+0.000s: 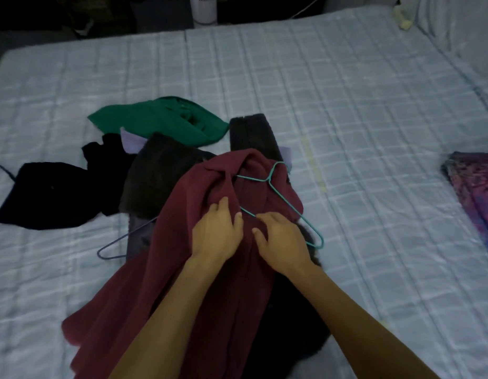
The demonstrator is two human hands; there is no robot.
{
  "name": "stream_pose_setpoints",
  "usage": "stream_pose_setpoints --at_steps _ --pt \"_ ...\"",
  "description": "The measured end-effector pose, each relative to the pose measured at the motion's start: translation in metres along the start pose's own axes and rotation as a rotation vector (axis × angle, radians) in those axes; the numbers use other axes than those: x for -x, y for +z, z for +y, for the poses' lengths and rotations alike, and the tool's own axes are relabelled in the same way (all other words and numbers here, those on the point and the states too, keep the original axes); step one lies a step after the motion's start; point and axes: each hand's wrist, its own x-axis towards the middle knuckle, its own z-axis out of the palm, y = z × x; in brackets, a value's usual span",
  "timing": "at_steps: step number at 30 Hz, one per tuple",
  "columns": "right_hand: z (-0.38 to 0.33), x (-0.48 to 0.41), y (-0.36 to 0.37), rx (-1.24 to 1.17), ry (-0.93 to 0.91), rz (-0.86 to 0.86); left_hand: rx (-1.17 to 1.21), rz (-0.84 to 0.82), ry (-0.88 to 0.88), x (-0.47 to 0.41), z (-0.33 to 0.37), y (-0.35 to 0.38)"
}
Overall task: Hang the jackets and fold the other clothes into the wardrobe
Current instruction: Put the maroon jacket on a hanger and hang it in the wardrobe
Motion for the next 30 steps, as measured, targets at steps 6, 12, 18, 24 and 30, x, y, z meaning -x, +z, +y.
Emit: stream_pose_setpoints --at_steps 6,12,18,24,30 --pt "0.023 -0.055 0.044 0.094 0.136 0.050 0.062 0.071 -0.104 -0.068 -0.007 0.045" --pt "0.050 -0.103 0.068 0.167 0.354 -0.076 0.104 0.024 -0.143 -0.111 -0.022 0.073" --pt "0.042 -0.092 0.068 0.142 0.343 0.008 0.081 0.083 0.009 -0.095 -0.042 0.049" --pt "0.010 -0.058 0.051 -0.350 0.493 0.089 0.099 0.082 0.040 -0.056 -0.046 0.012" --pt "-0.037 -0.008 0.005 -0.242 0.240 0.154 0.212 0.318 0.156 -0.004 -0.031 -0.051"
